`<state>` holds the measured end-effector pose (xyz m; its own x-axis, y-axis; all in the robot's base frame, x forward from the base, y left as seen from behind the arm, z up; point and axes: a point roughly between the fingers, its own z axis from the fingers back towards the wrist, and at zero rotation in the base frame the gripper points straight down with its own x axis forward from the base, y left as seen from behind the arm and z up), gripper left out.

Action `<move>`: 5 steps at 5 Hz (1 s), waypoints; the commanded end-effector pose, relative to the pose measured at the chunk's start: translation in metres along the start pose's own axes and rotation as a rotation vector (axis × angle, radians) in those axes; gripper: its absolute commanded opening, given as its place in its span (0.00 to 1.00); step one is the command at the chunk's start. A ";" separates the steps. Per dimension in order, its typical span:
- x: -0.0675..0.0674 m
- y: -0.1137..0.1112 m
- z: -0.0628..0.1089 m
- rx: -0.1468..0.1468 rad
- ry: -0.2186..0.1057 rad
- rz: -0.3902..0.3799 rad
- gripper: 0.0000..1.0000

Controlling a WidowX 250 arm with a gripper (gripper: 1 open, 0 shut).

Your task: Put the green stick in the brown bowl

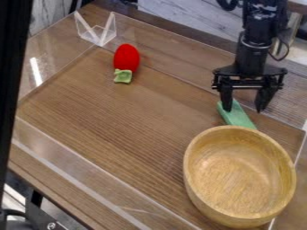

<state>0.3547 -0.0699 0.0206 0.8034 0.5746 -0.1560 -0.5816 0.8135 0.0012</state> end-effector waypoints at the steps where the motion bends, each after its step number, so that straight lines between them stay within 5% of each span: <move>1: 0.005 0.016 -0.020 0.067 0.054 0.007 1.00; 2: -0.002 0.017 -0.022 0.074 0.052 -0.037 0.00; 3: -0.010 0.019 -0.024 0.079 0.051 -0.082 0.00; 5: -0.018 0.021 0.012 -0.023 0.022 0.112 0.00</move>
<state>0.3286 -0.0639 0.0281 0.7348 0.6515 -0.1889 -0.6623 0.7492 0.0080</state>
